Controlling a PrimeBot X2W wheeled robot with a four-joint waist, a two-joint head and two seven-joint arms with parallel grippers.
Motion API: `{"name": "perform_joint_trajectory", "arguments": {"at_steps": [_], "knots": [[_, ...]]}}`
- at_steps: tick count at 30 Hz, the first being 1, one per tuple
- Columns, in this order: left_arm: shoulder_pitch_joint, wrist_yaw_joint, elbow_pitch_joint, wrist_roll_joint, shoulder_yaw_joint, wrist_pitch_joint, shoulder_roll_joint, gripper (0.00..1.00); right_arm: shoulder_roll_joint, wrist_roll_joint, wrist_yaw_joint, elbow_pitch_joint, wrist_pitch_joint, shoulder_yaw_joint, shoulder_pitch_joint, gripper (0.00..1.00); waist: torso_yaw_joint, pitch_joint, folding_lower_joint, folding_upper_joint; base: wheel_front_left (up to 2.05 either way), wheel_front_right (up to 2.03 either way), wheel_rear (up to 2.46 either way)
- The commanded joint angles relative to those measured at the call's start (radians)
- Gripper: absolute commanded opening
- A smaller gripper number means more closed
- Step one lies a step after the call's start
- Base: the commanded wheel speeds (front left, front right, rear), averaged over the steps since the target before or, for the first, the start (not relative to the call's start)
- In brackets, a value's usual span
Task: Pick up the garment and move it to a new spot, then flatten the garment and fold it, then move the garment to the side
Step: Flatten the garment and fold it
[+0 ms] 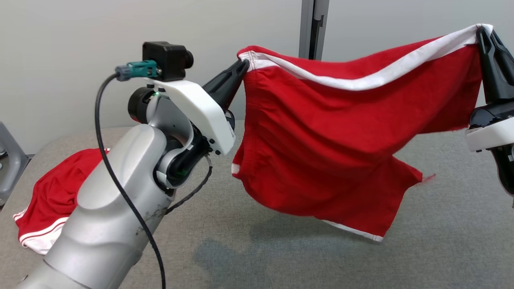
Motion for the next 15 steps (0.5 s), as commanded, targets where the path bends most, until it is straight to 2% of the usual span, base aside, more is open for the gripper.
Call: {"name": "perform_joint_trajectory", "arguments": {"at_steps": [1, 5, 8, 15], "knots": [[-0.014, 0.009, -0.009, -0.012, 0.014, 0.011, 0.016, 0.00, 0.001, -0.015, 0.000, 0.006, -0.005, -0.006, -0.007, 0.00, -0.005, -0.002, 0.0000, 0.0000, 0.00, 0.00, 0.00], [0.023, 0.020, -0.035, -0.106, 0.073, 0.026, -0.011, 0.00, 0.005, -0.042, 0.000, 0.043, -0.005, -0.036, -0.004, 0.00, -0.014, -0.001, 0.0000, 0.0000, 0.00, 0.00, 0.00], [0.024, 0.036, -0.046, -0.108, 0.096, 0.006, 0.002, 0.00, 0.018, -0.043, 0.000, 0.081, -0.005, -0.064, -0.007, 0.00, -0.019, 0.007, 0.0000, 0.0000, 0.00, 0.00, 0.00], [0.015, 0.053, -0.039, -0.103, 0.095, -0.021, -0.027, 0.00, 0.008, -0.006, 0.000, 0.140, -0.005, -0.056, -0.031, 0.00, -0.033, 0.056, 0.0000, 0.0000, 0.00, 0.00, 0.00]]}}
